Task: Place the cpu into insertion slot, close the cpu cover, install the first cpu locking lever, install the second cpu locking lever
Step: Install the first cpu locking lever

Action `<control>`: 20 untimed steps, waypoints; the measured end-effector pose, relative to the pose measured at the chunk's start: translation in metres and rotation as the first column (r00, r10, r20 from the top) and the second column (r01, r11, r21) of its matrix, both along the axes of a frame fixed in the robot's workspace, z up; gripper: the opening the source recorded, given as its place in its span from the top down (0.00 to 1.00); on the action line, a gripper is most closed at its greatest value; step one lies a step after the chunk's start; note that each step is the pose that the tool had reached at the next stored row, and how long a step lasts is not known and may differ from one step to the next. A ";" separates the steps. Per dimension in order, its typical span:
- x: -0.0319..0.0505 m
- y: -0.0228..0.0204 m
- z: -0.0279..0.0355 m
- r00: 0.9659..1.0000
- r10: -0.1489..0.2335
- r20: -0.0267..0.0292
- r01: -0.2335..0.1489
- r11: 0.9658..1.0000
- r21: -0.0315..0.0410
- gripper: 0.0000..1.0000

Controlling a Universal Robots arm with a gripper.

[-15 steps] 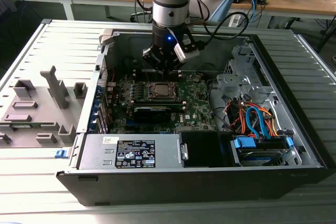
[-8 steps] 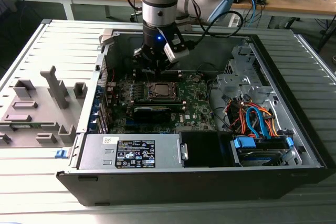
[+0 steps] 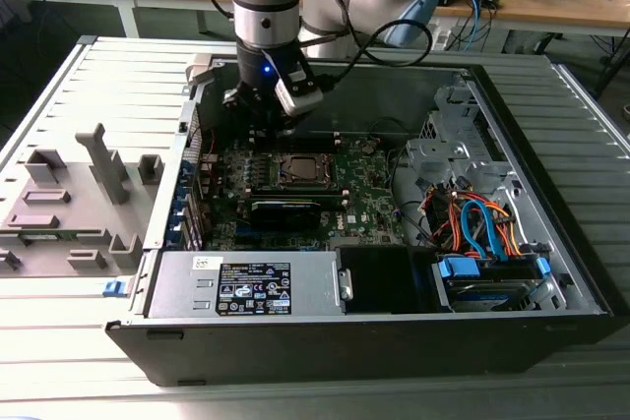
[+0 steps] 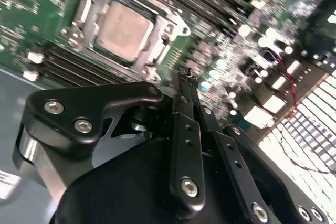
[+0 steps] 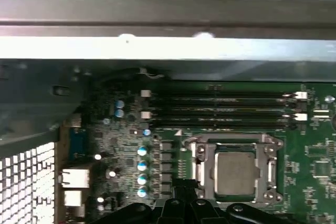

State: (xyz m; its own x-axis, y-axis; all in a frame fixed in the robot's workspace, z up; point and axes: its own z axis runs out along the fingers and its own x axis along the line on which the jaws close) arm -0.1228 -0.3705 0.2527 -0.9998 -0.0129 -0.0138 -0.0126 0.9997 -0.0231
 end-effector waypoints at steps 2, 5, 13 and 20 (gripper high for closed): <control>-0.0069 0.0012 -0.0001 1.000 0.000 0.000 0.000 1.000 0.000 0.89; -0.0121 0.0061 -0.0001 1.000 0.000 0.000 0.000 1.000 0.000 0.89; -0.0146 0.0208 -0.0002 1.000 0.000 0.000 0.000 1.000 0.014 0.89; -0.0137 0.0237 -0.0016 1.000 0.000 0.000 0.000 1.000 0.022 0.89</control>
